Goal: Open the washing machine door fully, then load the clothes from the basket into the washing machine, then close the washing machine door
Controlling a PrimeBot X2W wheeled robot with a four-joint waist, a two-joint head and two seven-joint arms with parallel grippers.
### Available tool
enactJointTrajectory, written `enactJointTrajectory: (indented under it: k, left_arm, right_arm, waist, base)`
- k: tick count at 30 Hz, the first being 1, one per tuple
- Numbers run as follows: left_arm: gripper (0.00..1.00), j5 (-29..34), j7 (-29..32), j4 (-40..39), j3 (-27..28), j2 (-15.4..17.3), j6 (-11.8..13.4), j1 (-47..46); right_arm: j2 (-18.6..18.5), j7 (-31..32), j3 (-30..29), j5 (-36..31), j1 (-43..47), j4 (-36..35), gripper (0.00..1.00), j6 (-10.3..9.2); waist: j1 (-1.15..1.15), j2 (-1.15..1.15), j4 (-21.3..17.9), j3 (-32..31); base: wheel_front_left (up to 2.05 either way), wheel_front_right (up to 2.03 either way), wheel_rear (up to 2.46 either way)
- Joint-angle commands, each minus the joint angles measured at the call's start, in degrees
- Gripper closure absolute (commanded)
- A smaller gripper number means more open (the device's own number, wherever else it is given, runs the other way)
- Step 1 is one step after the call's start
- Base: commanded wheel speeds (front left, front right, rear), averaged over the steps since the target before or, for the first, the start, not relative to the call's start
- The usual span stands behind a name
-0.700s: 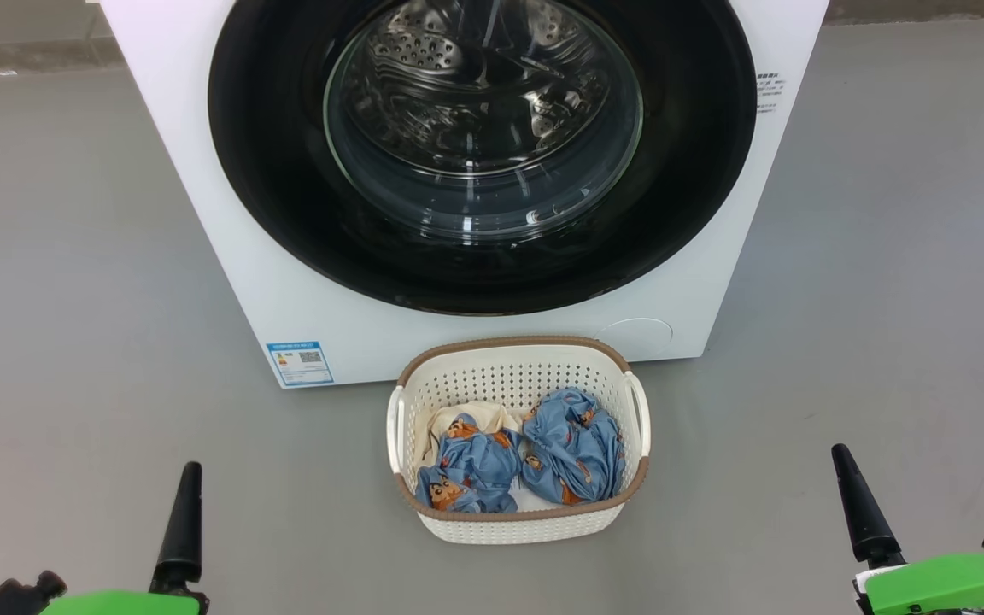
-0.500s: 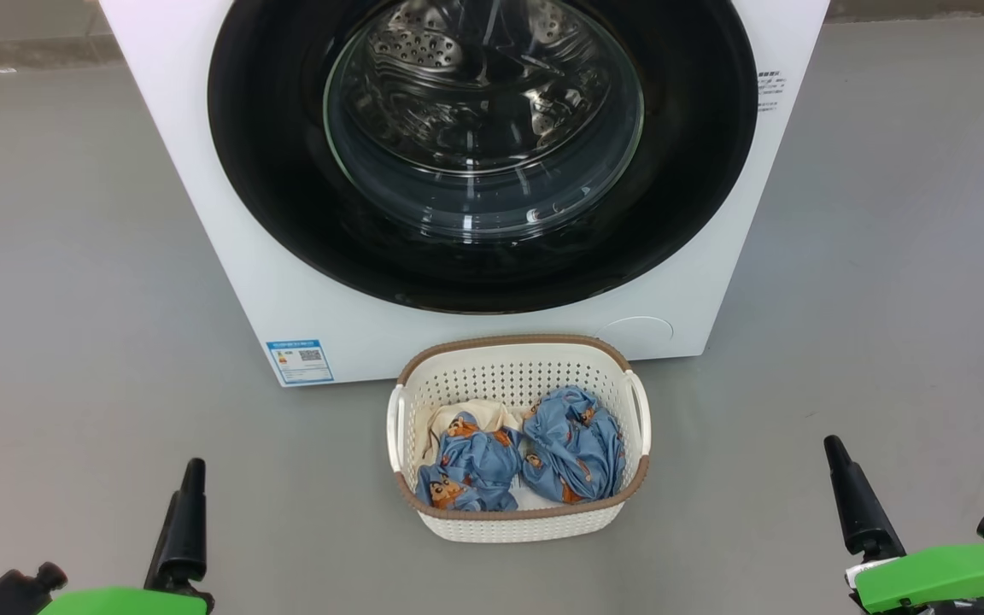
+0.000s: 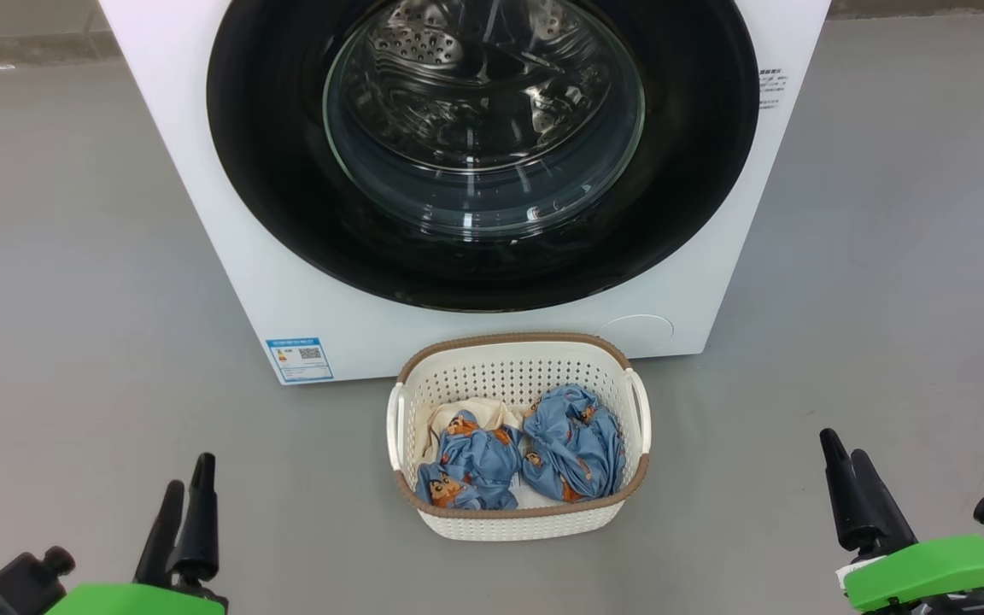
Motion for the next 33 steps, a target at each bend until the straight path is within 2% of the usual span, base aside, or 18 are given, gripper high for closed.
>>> enactJointTrajectory:
  k: [1,33]
  left_arm:
    - [0.0,2.02,-0.83,-1.9,0.82,1.51,-0.37,-2.44]
    - [0.0,22.48,-6.05,-4.31,-1.03,4.02,-0.54,-1.81]
  right_arm:
    - [-1.12,-0.86,1.02,-2.16,-2.71,-1.77,0.0,-0.02]
    - [-2.85,-6.06,2.87,-23.35,-3.97,-2.98,0.0,-0.04]
  waist:
    - [0.0,0.0,-0.01,-0.01]
    - [0.0,0.0,0.36,0.2]
  base:
    - [0.0,0.0,0.0]
    - [0.0,0.0,0.0]
